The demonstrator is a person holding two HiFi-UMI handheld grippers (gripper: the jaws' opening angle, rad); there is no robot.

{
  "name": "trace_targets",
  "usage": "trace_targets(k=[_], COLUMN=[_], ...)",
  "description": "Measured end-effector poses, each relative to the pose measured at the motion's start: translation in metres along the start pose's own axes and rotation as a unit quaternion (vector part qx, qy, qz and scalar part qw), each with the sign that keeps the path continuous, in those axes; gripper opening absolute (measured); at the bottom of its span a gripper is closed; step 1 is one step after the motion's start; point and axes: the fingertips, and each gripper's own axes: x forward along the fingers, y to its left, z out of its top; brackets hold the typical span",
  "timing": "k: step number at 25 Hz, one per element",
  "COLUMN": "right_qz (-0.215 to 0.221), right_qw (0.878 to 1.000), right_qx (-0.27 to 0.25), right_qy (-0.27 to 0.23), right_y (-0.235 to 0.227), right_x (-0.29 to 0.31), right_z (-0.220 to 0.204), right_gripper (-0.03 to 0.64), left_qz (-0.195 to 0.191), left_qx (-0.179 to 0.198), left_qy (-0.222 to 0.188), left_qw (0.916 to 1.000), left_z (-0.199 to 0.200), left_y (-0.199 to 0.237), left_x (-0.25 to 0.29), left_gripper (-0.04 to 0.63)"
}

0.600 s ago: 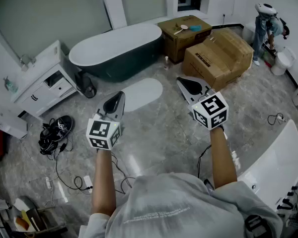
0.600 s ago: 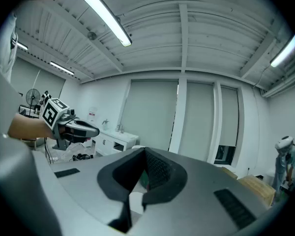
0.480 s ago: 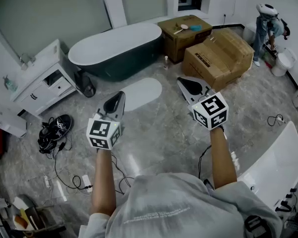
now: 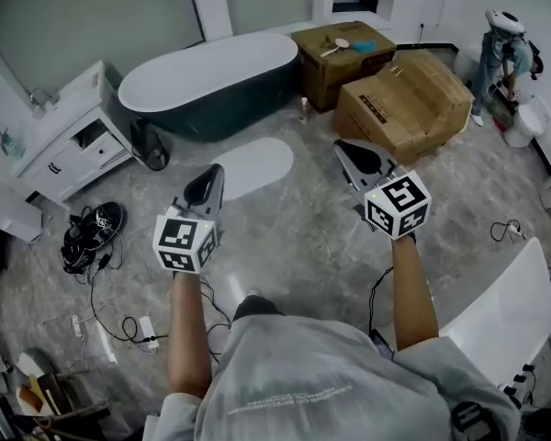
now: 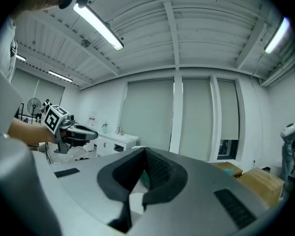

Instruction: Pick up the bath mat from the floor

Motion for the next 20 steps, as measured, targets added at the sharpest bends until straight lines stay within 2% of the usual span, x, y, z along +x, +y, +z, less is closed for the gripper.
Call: trace_targets(k=[5, 10, 16, 20], right_qz=[0.010, 0.025, 0.014, 0.013], right_qw=[1.000, 0.999, 1.000, 1.000], right_qx=[0.016, 0.032, 0.011, 0.013], right_qy=[0.002, -0.013, 0.002, 0.013], right_y=[-0.020, -0.046, -0.106, -0.139], right_x=[0.036, 0.099, 0.198, 0.263], right_z=[-0.014, -0.014, 0.000, -0.002], right_gripper=[0.008, 0.008, 0.008, 0.008], left_qz=[-0.006, -0.016, -0.031, -0.043], left_qx=[0.001, -0.008, -0.007, 0.012], left_qy=[0.007, 0.014, 0.018, 0.017], left_qw=[1.0000, 0.9997, 0.9993, 0.9989], left_z=[-0.017, -0.037, -0.028, -0.021], left_y=[0.024, 0.077, 0.157, 0.202], left_x=[0.039, 0.097, 0.186, 0.243], left_gripper=[0.020, 0.020, 0.020, 0.020])
